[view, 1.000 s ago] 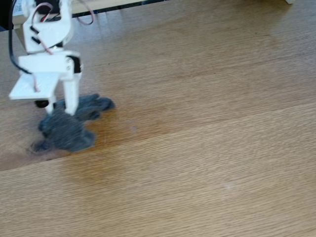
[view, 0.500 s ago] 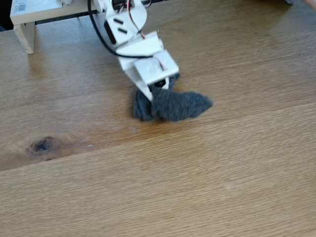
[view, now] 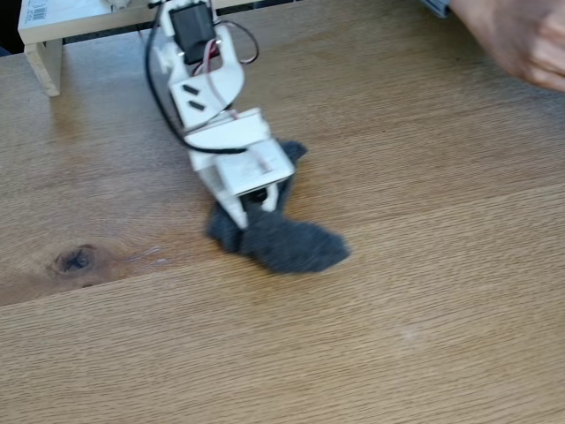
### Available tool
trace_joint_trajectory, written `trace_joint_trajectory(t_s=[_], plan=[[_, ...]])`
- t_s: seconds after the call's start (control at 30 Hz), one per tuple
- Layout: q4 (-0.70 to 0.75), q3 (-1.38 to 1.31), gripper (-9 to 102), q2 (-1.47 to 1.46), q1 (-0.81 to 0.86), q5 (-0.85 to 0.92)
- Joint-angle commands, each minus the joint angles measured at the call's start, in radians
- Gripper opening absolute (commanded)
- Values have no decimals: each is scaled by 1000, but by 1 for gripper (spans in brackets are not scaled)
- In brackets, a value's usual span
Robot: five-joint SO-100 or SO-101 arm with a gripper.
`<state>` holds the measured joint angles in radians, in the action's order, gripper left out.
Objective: Clean the area in front of the robot
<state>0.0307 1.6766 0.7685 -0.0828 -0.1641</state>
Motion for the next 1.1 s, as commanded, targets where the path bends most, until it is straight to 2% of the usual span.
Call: trace_joint_trajectory(t_s=[0.0, 0.2, 0.5, 0.67, 0.83, 0.97, 1.07], plan=[[57, -75, 0, 69, 190, 15], [143, -72, 0, 115, 296, 48], [123, -81, 0, 71, 400, 186], [121, -83, 0, 100, 411, 186], [166, -83, 0, 318, 302, 100], [147, -84, 0, 483, 118, 83], [103, -84, 0, 472, -25, 109]])
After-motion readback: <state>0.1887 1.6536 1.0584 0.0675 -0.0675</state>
